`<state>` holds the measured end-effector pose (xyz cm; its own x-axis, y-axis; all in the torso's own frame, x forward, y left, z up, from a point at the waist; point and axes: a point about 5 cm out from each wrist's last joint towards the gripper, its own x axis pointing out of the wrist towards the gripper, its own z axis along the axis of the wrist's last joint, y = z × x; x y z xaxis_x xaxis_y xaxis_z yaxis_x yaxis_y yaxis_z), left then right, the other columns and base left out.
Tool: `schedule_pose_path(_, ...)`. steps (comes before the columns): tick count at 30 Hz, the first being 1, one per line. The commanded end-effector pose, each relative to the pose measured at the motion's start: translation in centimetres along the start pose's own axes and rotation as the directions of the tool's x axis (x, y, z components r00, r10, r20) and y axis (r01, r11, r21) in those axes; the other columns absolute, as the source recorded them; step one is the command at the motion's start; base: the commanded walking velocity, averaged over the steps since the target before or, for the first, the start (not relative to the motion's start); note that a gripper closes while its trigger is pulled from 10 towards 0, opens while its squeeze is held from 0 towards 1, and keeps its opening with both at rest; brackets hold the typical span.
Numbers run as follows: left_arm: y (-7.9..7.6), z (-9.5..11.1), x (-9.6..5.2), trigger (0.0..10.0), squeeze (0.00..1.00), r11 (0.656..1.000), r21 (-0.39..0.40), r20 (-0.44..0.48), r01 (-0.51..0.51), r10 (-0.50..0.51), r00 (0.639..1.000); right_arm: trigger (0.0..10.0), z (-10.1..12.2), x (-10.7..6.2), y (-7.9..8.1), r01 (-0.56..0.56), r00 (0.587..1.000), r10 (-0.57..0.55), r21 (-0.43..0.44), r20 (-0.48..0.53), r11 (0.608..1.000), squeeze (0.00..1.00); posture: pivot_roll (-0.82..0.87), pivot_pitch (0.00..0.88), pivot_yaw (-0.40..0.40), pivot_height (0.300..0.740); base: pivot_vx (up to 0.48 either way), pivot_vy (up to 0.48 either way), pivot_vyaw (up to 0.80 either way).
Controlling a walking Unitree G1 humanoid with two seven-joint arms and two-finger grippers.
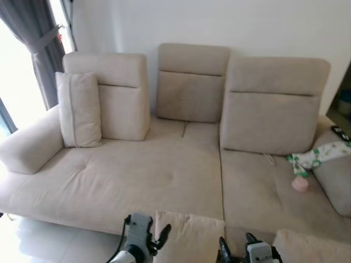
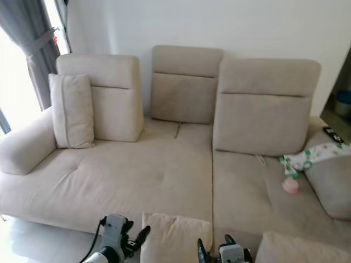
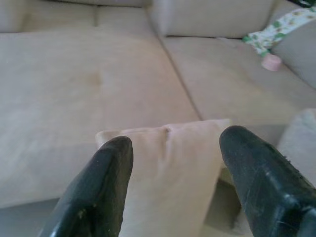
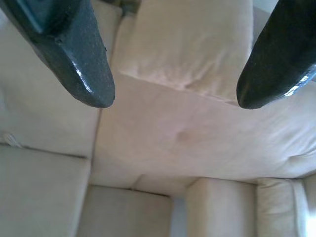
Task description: Move the pillow to the sofa from floor
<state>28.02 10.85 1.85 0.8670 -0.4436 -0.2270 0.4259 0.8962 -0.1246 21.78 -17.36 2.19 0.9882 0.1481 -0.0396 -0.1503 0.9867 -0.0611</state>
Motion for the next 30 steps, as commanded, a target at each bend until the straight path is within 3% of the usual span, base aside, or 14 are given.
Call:
schedule_pose_path(1,0.2,-0.2,-0.2,10.0,0.0,1.0,0.007,-0.01,-0.004,0.004,1.0,10.0,-0.2,-0.1,0.2,-0.002,1.0,0.002,0.004,-0.007,1.0,0.0,-0.01,0.0,0.024,0.74,0.0,0.0,0.0)
schedule_pose_path(10,0.2,-0.1,-0.1,10.0,0.0,1.0,0.01,-0.006,-0.002,0.002,1.0,10.0,-0.2,0.2,0.1,0.008,1.0,-0.008,-0.002,-0.007,1.0,0.0,-0.01,0.0,0.025,0.74,0.0,0.0,0.0)
schedule_pose_path(15,-0.1,0.3,0.0,10.0,0.0,1.0,-0.008,0.026,0.025,-0.025,0.999,10.0,0.3,0.5,-0.2,0.033,0.999,-0.031,-0.096,0.021,0.995,0.0,-0.01,0.0,0.027,0.74,0.0,0.0,0.0)
schedule_pose_path(30,-0.4,1.0,0.3,10.0,0.0,0.999,-0.032,0.075,0.036,-0.033,0.997,10.0,1.2,1.0,-0.5,0.035,0.997,-0.026,-0.132,0.073,0.991,0.0,-0.01,0.0,0.02,0.74,0.0,0.0,0.0)
